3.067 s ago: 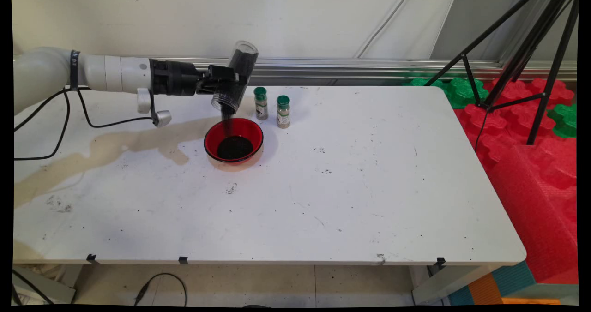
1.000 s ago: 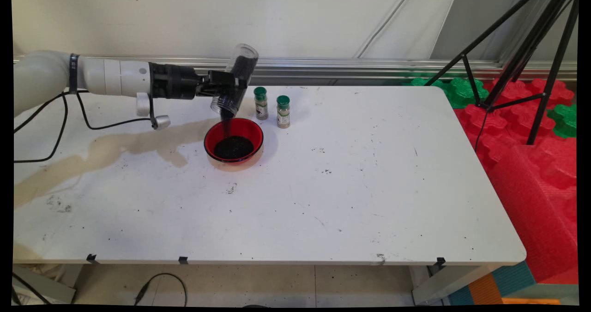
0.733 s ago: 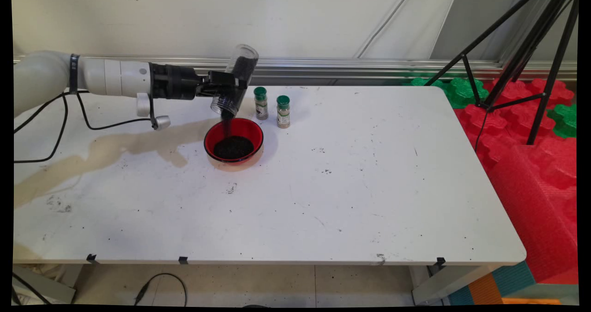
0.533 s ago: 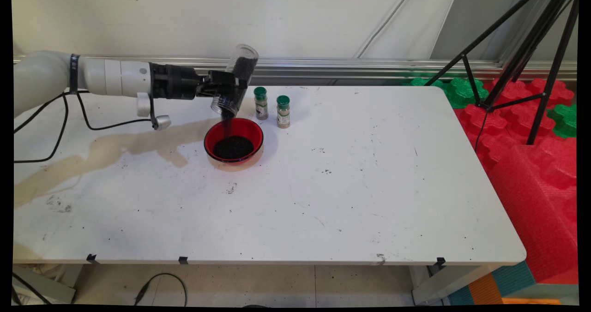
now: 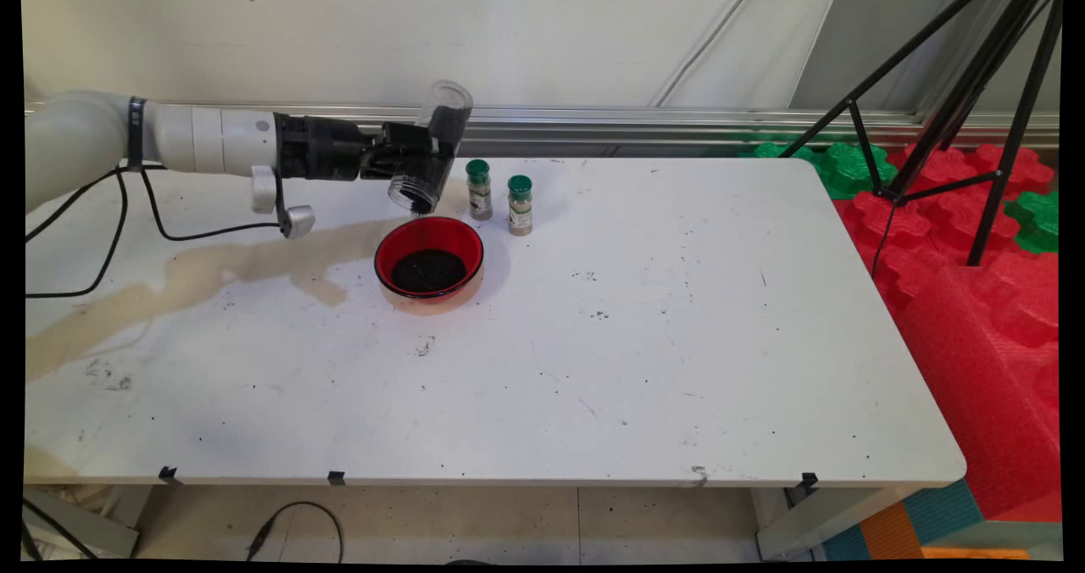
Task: Pour the black seasoning powder in the red bowl
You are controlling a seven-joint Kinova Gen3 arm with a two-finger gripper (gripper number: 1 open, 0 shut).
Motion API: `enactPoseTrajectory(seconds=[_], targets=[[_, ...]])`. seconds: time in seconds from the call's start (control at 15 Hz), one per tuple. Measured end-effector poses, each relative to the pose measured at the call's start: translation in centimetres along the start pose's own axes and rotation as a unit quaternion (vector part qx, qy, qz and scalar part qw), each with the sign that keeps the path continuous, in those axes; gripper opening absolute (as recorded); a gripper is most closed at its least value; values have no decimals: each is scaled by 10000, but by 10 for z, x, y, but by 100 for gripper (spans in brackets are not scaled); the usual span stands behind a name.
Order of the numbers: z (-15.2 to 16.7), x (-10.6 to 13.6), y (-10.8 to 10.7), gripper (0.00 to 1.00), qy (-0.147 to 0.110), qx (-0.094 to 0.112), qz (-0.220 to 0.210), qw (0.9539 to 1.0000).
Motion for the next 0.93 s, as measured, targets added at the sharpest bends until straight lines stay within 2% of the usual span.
enactPoseTrajectory(seconds=[0.53, 0.93], targets=[[-4, -5, -1, 0, -24, 14, -455, 9990], [-11, -12, -4, 0, -83, 46, -982, 9951]])
